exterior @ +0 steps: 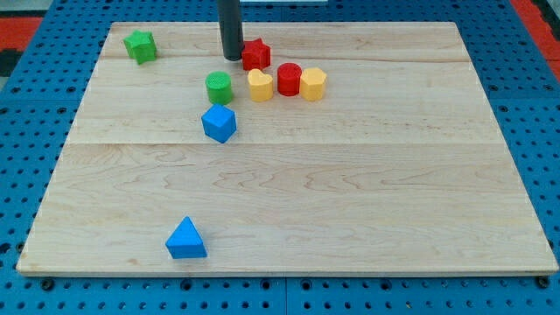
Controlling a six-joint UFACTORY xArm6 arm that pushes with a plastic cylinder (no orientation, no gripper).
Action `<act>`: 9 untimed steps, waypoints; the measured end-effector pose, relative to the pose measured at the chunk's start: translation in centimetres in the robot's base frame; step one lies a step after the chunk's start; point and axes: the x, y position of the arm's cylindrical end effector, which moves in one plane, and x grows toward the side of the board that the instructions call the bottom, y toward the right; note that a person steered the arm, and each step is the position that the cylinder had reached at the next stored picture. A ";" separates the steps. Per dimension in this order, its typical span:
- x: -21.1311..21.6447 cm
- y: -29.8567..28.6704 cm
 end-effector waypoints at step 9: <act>3.0 13.7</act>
